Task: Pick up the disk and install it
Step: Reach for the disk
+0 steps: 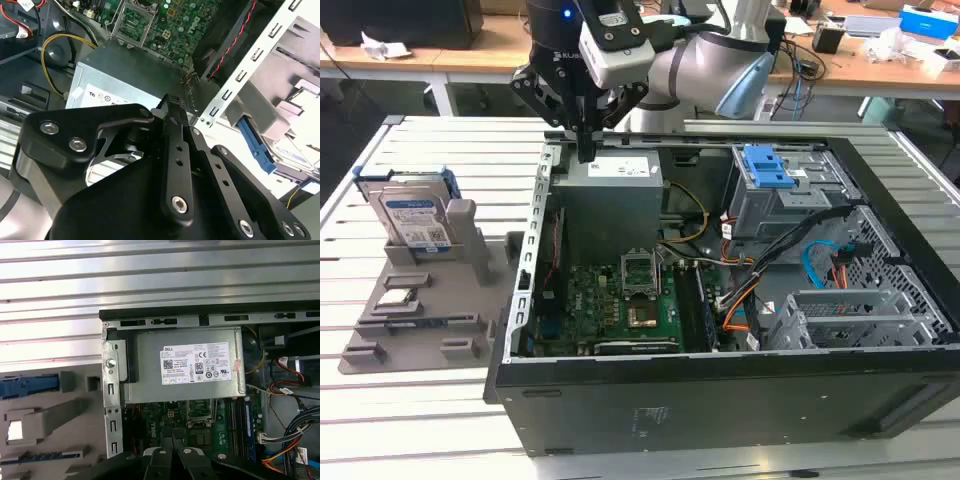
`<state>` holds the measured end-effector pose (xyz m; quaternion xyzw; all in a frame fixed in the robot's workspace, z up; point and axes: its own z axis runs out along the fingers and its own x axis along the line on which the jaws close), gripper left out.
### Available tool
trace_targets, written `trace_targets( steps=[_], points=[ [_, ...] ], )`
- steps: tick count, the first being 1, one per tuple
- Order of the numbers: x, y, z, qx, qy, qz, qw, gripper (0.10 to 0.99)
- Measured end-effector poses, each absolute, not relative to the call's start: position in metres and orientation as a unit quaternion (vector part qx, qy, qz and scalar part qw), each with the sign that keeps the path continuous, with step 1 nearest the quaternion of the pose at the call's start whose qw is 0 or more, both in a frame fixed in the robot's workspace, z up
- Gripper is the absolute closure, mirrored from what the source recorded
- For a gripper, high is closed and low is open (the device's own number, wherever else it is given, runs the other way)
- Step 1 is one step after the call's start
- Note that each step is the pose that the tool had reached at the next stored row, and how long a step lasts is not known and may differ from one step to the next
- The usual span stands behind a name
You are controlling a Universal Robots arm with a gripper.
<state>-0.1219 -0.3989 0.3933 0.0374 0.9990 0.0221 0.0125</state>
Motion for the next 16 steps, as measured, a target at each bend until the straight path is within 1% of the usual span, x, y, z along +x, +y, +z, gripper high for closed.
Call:
trace_targets(
  steps=[2,9,16],
  points=[
    [-0.137,-0.399,0.393,0.037,0.999,0.022,0.012,0.980],
    [-0.149,-0.399,0.393,0.037,0.999,0.022,0.013,0.980],
    [-0.178,-0.399,0.393,0.037,0.999,0.022,0.013,0.980]
  ],
)
